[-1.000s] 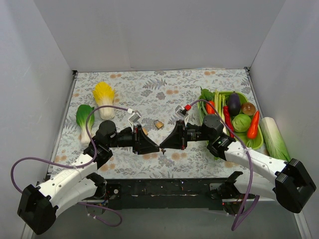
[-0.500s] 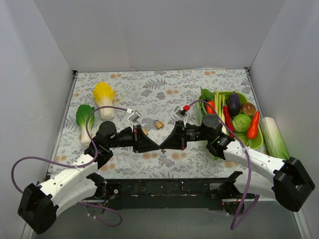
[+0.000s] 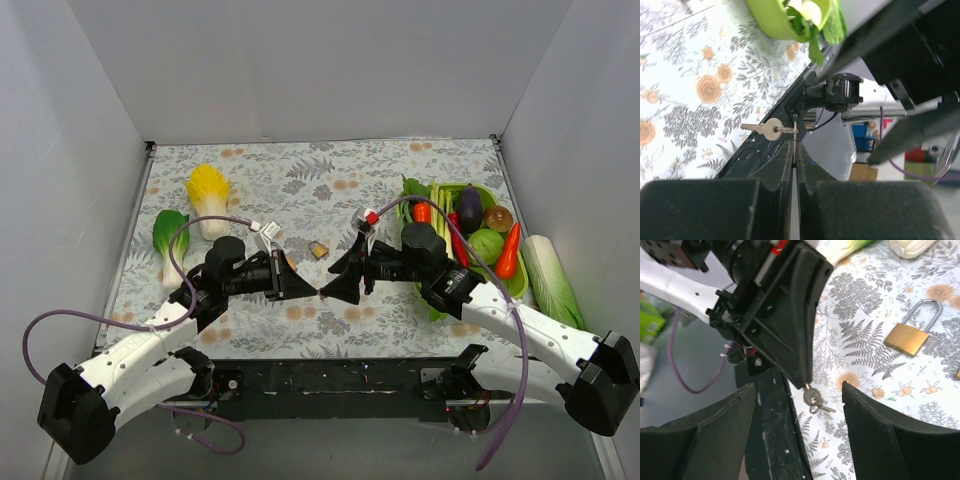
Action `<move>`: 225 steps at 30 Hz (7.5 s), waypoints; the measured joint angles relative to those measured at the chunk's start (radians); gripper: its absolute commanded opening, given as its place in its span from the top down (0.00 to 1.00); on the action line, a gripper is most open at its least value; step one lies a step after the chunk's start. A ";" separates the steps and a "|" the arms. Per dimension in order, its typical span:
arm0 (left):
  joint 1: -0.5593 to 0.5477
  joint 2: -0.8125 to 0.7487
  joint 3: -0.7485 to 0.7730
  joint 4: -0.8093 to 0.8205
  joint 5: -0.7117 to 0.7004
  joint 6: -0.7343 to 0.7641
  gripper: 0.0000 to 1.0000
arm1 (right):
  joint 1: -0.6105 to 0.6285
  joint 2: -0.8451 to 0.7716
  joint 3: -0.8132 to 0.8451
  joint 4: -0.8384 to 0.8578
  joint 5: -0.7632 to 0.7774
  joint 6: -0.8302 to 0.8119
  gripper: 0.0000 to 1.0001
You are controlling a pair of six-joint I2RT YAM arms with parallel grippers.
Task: Unlock with the key
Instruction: Adjust the key.
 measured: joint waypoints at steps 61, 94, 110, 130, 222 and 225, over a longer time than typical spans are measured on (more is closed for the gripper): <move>0.039 -0.004 0.035 -0.452 -0.079 -0.428 0.80 | 0.748 0.360 0.014 0.076 1.318 -0.698 0.99; 0.040 -0.167 0.064 -0.512 -0.539 -0.117 0.02 | 0.185 0.076 -0.119 0.078 0.167 -0.133 0.99; 0.043 -0.158 0.017 -0.095 0.078 0.114 0.39 | 0.073 0.168 -0.151 0.340 -0.357 0.153 0.99; 0.027 -0.144 0.019 -0.035 0.248 0.134 0.48 | 0.066 0.300 -0.151 0.608 -0.454 0.359 0.99; -0.025 -0.138 -0.024 -0.079 -0.009 0.056 1.00 | 0.052 0.185 -0.244 0.606 -0.189 0.291 0.87; -0.025 -0.138 -0.024 -0.093 -0.013 0.056 1.00 | 0.051 0.184 -0.250 0.610 -0.186 0.294 0.88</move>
